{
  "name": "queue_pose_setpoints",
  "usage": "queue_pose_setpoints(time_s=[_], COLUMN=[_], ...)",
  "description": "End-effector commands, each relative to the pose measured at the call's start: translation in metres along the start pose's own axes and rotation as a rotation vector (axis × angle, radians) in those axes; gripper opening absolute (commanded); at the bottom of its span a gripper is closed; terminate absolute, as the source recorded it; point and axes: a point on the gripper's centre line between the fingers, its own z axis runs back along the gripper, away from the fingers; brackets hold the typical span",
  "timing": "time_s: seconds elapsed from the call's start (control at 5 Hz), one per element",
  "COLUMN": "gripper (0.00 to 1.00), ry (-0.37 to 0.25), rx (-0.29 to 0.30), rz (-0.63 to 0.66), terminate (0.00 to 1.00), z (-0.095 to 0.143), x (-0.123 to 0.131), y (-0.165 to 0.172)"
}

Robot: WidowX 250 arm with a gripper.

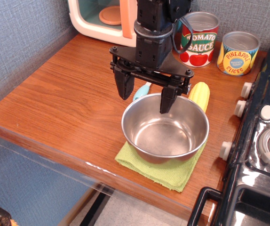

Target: Put the yellow item under the microwave about an inch away from the edge of the table.

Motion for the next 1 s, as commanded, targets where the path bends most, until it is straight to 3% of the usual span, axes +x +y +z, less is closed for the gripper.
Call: queue_pose_setpoints(time_s=[0.0,0.2,0.6,0.8], gripper=[1.00,1.00,1.00,1.00], ry=[0.000,-0.049,-0.136,-0.083], rx=[0.000,-0.026,-0.054,-0.049], rz=[0.000,0.024,0.068,0.086], terminate=[0.00,0.00,0.00,0.00], z=[0.000,0.014,0.031,0.006], x=[0.000,0.022,0.098,0.118], y=[0.000,-0.007,-0.040,-0.048])
